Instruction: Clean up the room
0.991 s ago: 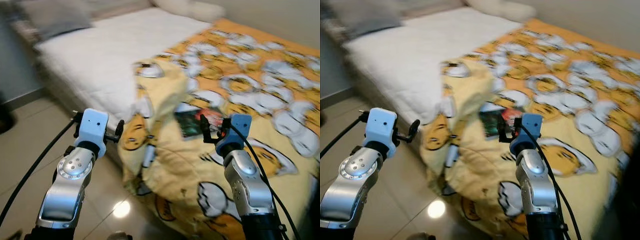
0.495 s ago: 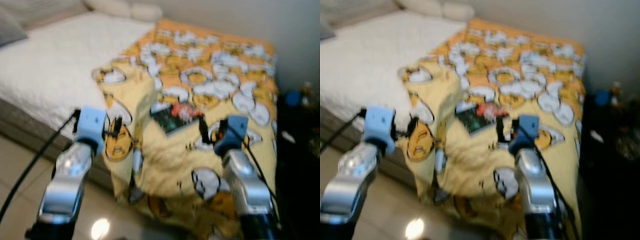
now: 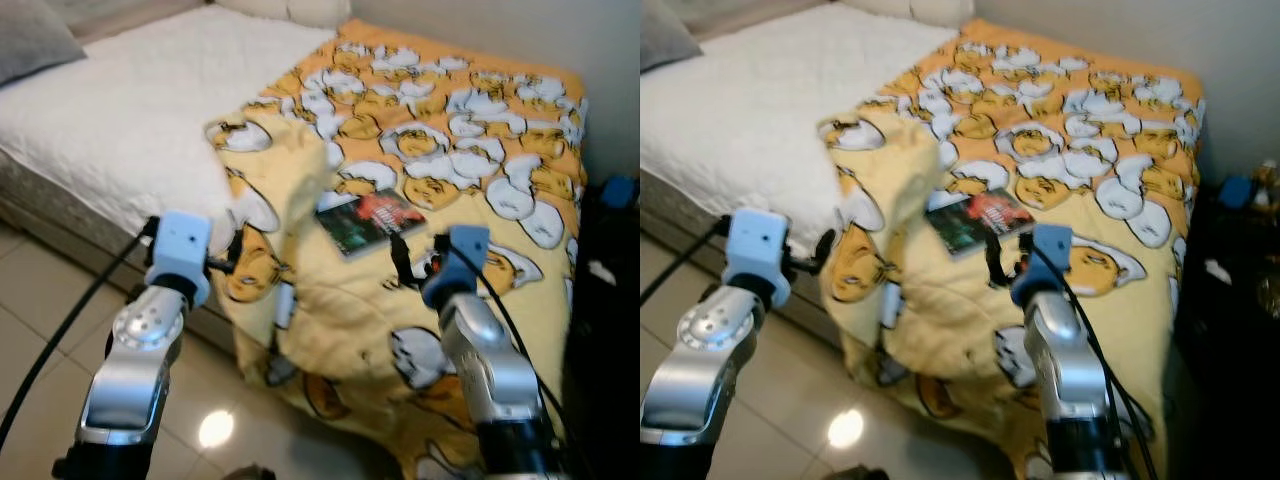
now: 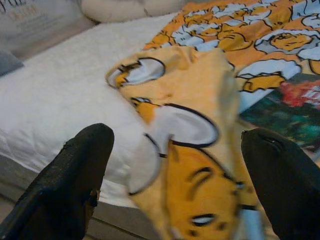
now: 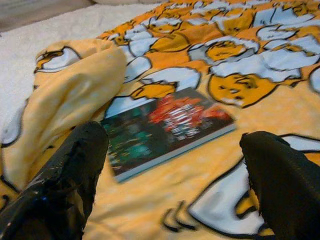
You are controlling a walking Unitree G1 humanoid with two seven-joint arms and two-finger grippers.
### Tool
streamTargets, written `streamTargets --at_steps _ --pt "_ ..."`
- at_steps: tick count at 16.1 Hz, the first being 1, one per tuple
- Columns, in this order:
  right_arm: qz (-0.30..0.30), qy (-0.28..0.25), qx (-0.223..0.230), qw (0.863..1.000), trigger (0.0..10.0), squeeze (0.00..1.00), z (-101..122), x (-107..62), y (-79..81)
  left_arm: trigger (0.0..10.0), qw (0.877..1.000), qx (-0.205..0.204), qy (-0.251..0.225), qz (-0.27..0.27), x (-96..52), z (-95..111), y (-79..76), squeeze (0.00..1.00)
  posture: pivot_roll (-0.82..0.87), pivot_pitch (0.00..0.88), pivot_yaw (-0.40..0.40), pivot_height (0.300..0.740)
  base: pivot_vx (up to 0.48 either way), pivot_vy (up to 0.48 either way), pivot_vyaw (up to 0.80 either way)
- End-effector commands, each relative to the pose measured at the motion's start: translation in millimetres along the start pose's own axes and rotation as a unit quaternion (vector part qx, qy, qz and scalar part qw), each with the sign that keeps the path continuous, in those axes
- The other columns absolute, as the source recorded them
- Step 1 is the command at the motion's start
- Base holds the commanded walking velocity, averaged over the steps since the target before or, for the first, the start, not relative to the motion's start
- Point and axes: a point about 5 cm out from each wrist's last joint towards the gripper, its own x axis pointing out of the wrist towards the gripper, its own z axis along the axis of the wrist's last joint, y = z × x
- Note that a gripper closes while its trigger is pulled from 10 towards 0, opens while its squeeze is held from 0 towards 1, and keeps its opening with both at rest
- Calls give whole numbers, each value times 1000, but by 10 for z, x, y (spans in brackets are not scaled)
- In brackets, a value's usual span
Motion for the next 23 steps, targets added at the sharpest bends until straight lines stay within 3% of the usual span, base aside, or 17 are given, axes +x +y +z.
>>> streamTargets --at_steps 1,2,5,8,11,15,21,23 --pt "-8 11 -14 1000 10000 0 -15 -16 -55 10000 1000 -1 4 -2 15 4 -17 0 -7 0 -15 740 0 0 0" --pt "-3 13 -25 1000 10000 0 -35 -18 -49 10000 1000 1 4 -3 15 3 -15 0 -5 0 -19 740 0 0 0" --pt "-14 13 10 1000 10000 0 -46 -22 -91 10000 1000 3 -5 -22 -2 16 -51 0 -2 0 -21 740 0 0 0" --pt "-16 4 0 1000 10000 0 -1 -11 -118 10000 999 6 11 -34 -20 -29 -66 0 -3 0 -23 740 315 0 673" --pt "-30 9 20 999 10000 0 -11 0 -135 10000 999 7 15 -36 -25 -45 -73 0 -2 0 -25 740 342 0 260" --pt "-26 20 -15 999 10000 0 -46 1 -142 10000 999 10 15 -40 -27 -42 -82 0 4 0 -28 740 343 0 0" --pt "-13 37 -18 999 10000 0 -103 -12 -120 10000 999 18 14 -44 -34 -43 -94 0 8 0 -37 740 344 0 800" --pt "-20 44 0 999 10000 0 -126 -8 -153 10000 999 23 15 -44 -40 -47 -103 0 12 0 -46 740 309 0 0"
